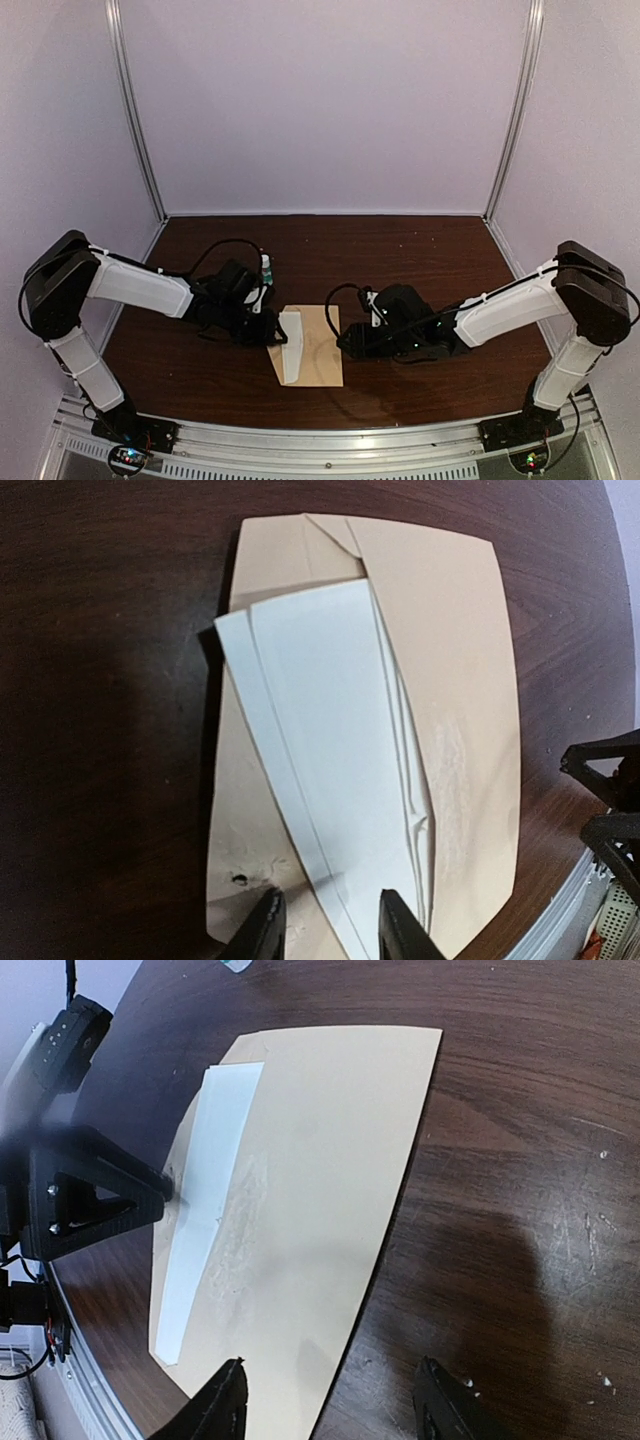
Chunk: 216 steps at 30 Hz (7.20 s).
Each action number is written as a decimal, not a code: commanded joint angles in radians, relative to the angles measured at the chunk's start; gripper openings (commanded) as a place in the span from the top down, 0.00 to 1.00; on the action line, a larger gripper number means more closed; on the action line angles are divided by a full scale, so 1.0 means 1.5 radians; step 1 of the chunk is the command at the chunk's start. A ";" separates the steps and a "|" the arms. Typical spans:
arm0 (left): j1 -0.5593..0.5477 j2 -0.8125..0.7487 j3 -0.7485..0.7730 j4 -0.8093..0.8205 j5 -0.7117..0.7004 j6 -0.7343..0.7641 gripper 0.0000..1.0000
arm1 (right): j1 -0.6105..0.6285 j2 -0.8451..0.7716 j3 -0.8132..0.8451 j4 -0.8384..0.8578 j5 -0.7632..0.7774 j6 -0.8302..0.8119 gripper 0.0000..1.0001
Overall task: Place the letter into the envelope and seal it
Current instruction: Place the letter in the envelope.
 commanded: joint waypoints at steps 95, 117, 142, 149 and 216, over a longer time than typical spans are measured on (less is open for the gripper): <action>-0.082 -0.104 -0.076 0.076 0.002 -0.051 0.67 | 0.050 -0.063 -0.018 -0.030 -0.041 0.060 0.52; -0.096 -0.076 -0.144 0.160 0.042 -0.094 0.67 | 0.079 0.001 -0.029 0.042 -0.060 0.107 0.57; -0.098 -0.021 -0.148 0.206 0.069 -0.104 0.68 | 0.079 0.061 -0.002 0.041 -0.071 0.107 0.61; -0.102 -0.012 -0.149 0.218 0.073 -0.108 0.68 | 0.079 0.067 0.003 0.040 -0.074 0.106 0.62; -0.110 -0.043 -0.184 0.221 0.042 -0.146 0.63 | 0.079 0.091 0.019 0.038 -0.088 0.108 0.69</action>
